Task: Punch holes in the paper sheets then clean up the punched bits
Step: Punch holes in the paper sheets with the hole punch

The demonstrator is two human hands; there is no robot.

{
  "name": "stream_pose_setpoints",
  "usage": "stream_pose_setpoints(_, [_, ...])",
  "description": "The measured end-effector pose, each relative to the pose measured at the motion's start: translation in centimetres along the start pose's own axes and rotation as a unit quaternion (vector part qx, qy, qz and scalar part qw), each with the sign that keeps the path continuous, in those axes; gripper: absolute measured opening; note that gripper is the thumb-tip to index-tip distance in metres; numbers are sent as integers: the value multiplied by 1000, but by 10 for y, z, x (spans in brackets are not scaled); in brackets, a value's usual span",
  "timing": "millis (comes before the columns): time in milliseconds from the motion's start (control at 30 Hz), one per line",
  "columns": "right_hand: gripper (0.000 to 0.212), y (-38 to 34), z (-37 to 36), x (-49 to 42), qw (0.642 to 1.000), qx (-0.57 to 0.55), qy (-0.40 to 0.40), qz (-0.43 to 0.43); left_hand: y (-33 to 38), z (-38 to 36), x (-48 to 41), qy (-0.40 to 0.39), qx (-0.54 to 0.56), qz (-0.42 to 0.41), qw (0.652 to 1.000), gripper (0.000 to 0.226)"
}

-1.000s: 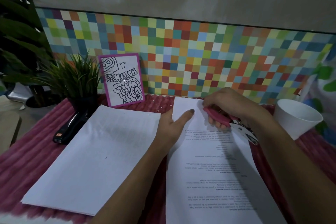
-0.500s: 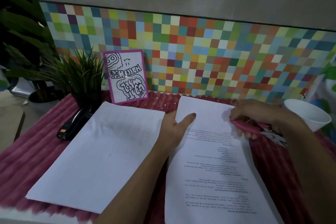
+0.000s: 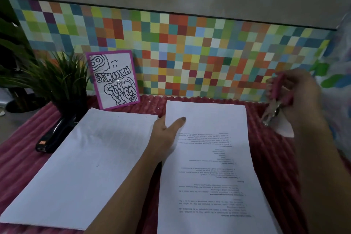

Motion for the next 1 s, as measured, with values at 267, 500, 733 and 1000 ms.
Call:
stream_pose_setpoints(267, [19, 5, -110, 40, 959, -202, -189, 70, 2, -6, 2, 12, 4, -22, 1000, 22])
stream_pose_setpoints(500, [21, 53, -175, 62, 964, -136, -201, 106, 6, -2, 1, 16, -26, -48, 998, 27])
stream_pose_setpoints(733, [21, 38, -173, 66, 965, -133, -178, 141, 5, 3, -2, 25, -43, -64, 997, 24])
stream_pose_setpoints(1000, [40, 29, -89, 43, 858, 484, -159, 71, 7, 2, -2, 26, -49, -64, 996, 27])
Point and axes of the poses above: each hand's wrist, its own x-axis away from the middle knuckle, its own z-axis out of the back of the hand, y = z × x, the point moved 2 cm from there along -x, towards the middle knuckle, and after that the axes turned 8 degrees about -z, right-handed, at the moved point
